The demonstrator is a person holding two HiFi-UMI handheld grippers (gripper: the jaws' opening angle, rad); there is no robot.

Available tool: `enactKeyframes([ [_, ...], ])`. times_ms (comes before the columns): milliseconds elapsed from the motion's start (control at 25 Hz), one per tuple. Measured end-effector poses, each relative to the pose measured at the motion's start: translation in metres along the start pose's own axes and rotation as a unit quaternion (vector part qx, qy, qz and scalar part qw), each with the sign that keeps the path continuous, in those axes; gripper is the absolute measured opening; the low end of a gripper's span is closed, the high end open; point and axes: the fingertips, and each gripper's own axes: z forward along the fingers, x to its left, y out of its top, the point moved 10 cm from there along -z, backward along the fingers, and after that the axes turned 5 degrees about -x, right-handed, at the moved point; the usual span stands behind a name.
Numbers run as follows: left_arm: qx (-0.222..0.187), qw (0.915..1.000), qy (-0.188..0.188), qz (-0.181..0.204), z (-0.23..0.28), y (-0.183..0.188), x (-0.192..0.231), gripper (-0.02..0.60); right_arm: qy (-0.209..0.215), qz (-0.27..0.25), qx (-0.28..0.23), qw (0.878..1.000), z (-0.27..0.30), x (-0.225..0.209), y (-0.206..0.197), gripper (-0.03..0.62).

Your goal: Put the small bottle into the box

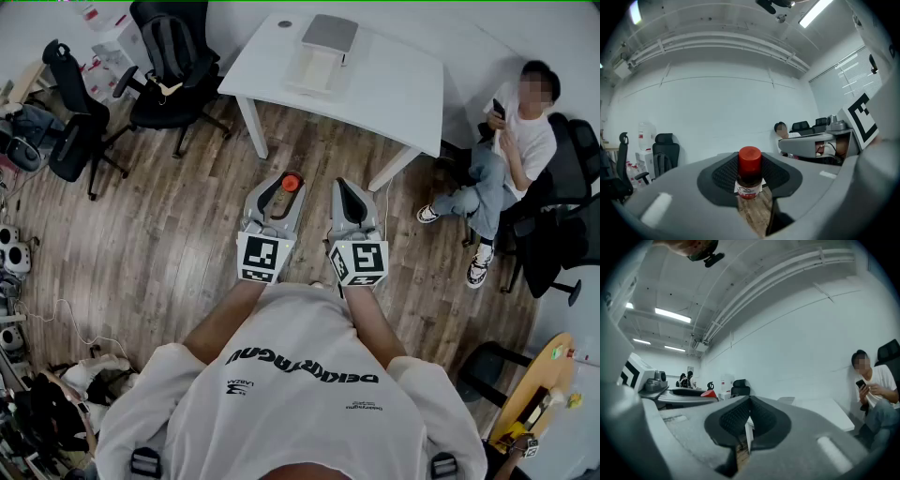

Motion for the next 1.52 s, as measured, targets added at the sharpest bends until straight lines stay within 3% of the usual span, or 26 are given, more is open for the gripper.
enactKeyframes([
  [640, -0.005, 0.9996, 0.026, 0.003, -0.01, 0.006, -0.056, 0.147, 0.025, 0.013, -0.017, 0.999, -0.046, -0.027, 0.0, -0.002],
  [1120, -0.008, 0.9997, 0.02, 0.009, -0.011, 0.008, -0.079, 0.147, 0.026, 0.005, -0.026, 0.999, -0.061, -0.035, 0.007, -0.002],
  [1520, -0.008, 0.9998, 0.016, 0.006, 0.017, -0.007, -0.04, 0.147, 0.025, 0.0, -0.029, 0.999, -0.009, -0.037, -0.002, -0.002],
])
